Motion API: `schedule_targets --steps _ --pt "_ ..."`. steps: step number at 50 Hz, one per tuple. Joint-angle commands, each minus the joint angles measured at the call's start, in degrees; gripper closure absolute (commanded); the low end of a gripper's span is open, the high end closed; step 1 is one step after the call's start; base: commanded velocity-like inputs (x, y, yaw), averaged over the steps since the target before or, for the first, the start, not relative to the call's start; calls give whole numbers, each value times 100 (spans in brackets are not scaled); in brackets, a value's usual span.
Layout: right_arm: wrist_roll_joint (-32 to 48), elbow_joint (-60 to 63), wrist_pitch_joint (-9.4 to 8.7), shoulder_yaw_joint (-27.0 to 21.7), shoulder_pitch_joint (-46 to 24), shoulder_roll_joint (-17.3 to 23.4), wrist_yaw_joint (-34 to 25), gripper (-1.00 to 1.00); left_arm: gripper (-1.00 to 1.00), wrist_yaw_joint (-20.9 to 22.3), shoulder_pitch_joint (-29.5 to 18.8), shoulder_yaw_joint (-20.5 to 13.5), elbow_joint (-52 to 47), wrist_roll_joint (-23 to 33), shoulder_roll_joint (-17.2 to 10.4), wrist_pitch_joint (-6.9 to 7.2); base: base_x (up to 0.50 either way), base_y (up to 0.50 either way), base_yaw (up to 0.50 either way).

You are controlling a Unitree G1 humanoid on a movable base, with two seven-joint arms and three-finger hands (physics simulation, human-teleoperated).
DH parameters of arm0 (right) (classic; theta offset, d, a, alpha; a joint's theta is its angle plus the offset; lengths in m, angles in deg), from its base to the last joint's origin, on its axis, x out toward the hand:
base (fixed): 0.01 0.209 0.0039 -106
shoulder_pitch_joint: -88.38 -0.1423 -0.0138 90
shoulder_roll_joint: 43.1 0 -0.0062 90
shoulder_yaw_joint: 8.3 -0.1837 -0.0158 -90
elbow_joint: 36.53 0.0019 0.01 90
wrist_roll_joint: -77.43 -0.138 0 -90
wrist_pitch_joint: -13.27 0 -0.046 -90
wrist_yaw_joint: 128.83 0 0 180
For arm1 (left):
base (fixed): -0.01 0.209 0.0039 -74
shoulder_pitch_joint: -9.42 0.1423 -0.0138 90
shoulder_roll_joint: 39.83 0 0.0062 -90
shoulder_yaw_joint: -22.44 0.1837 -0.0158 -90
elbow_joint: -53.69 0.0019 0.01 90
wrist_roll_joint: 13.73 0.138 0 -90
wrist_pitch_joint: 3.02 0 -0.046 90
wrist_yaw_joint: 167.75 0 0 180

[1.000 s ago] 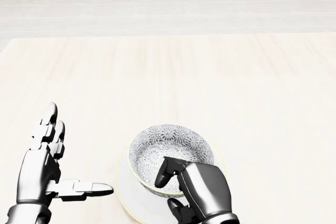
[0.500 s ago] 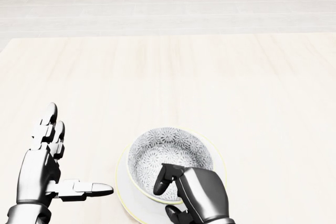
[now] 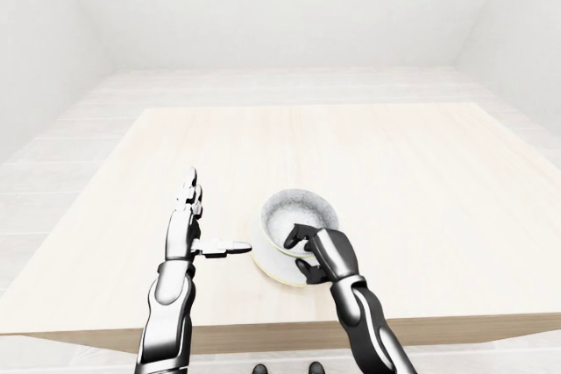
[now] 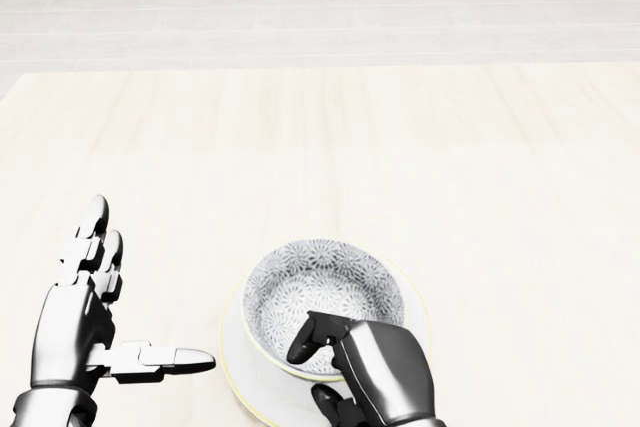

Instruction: Put the bowl on the plate.

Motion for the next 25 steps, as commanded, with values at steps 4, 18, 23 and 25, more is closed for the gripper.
schedule_targets --steps 4,18,23,25 --pt "8 67 0 4 34 19 25 25 -100 0 -13 3 -4 1 -1 12 0 0 0" --pt "41 131 0 51 71 28 -17 24 -100 2 9 -12 12 -11 -4 -21 0 0 0" --pt "59 171 0 69 84 32 -43 22 -100 -1 -16 -20 -4 -18 -8 11 0 0 0" --pt "57 176 0 76 94 35 -48 19 -100 4 -14 -16 -5 -18 -8 6 0 0 0"
